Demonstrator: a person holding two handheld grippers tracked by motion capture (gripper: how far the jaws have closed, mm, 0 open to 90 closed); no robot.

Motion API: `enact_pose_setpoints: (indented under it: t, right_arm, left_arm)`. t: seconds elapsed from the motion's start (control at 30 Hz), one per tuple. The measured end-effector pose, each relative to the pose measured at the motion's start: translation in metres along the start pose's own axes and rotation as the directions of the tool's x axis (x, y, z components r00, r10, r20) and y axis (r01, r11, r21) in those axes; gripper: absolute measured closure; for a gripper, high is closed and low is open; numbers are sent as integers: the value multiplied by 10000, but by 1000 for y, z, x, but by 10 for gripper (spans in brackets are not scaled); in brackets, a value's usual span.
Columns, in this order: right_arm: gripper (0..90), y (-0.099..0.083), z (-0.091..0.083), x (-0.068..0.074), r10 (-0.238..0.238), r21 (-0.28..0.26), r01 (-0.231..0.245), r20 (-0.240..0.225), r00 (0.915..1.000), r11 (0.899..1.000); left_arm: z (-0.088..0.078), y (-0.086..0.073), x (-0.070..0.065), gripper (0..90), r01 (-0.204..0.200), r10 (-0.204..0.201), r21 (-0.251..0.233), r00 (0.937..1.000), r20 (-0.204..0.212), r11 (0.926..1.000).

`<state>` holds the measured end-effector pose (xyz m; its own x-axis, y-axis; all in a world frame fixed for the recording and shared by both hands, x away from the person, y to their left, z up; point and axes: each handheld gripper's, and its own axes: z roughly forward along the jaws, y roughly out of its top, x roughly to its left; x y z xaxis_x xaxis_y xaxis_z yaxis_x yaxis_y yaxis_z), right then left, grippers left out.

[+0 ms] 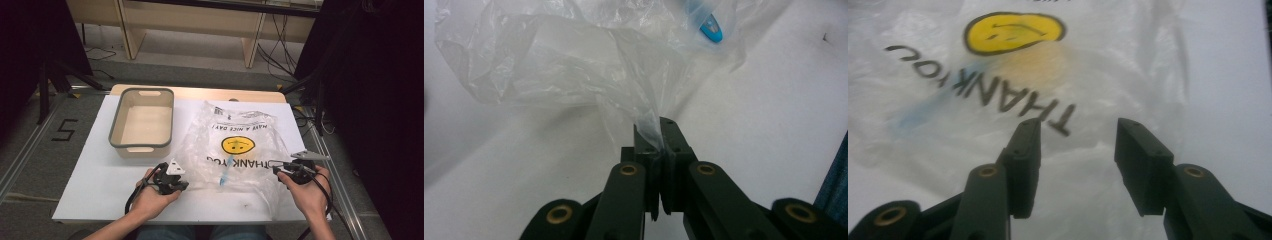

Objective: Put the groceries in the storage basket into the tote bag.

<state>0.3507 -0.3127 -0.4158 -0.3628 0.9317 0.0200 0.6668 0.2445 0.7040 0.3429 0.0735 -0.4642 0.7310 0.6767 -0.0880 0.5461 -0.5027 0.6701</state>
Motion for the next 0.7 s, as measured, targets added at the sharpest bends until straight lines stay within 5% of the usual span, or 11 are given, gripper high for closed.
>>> enact_pose_setpoints:
  t: [0.2, 0.37, 0.5, 0.7]
  right_arm:
    - [407, -11, -1, 19, -542, 511, 609, -1248, 9907, 9968]
    - [402, -20, 7, 31, -1305, 1403, 1547, -1678, 9771, 9779]
    - [556, -26, 16, 32, -1723, 2099, 2030, -1554, 9727, 9564]
    - [807, -27, 20, 28, -2025, 2286, 2240, -1142, 9726, 9474]
  left_arm:
    - [1, 0, 0, 879, 42, -43, 15, 10000, 9, 10000]
    - [2, 0, -1, 880, 50, -50, 2, 10000, -6, 10000]
    - [2, 0, -1, 880, 3, -3, 57, 10000, 60, 10000]
    - [3, 1, -4, 883, -39, 39, 0, 10000, 66, 10000]
